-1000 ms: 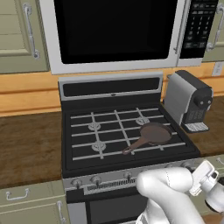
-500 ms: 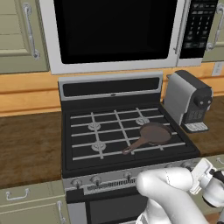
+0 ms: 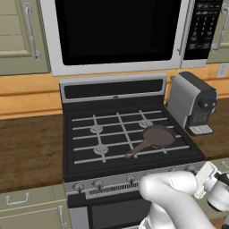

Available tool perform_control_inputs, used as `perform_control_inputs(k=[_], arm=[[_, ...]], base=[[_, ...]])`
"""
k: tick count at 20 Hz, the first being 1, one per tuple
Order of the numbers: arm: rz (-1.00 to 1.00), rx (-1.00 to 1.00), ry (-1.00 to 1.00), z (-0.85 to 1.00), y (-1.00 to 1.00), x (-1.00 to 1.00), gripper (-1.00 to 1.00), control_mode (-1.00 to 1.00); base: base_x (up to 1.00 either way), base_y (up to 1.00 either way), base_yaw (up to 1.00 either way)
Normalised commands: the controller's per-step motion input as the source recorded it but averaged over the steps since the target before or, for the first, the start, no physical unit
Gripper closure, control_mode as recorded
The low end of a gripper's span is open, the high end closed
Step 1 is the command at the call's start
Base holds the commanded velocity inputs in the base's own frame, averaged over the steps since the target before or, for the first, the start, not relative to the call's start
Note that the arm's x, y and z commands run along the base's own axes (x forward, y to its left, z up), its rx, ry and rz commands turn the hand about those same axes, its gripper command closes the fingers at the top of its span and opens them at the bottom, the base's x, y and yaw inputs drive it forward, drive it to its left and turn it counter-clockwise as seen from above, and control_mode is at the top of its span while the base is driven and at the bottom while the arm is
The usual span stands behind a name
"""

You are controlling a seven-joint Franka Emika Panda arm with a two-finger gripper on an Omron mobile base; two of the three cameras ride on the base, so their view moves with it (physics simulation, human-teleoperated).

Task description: Turn off the front right burner of the stove.

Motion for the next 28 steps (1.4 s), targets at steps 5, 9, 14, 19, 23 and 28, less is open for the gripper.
perform_control_inputs(k=[5,9,14,19,23,28], arm=[[-0.08,0.02,0.05,0.04,0.0,0.04,1.0,-1.0],[-0.18,0.13,0.14,0.08,0.0,0.02,1.0,-1.0],[-0.25,0.26,0.21,0.11,-0.07,0.03,1.0,-1.0],[-0.28,0.39,0.2,0.14,-0.19,0.0,1.0,-1.0],[-0.27,0.53,0.16,0.2,-0.31,0.0,1.0,-1.0],[-0.24,0.59,0.13,0.22,-0.33,0.02,1.0,-1.0]], base=[[0.0,0.0,0.0],[0.0,0.0,0.0],[0.0,0.0,0.0],[0.0,0.0,0.0],[0.0,0.0,0.0],[0.0,0.0,0.0]])
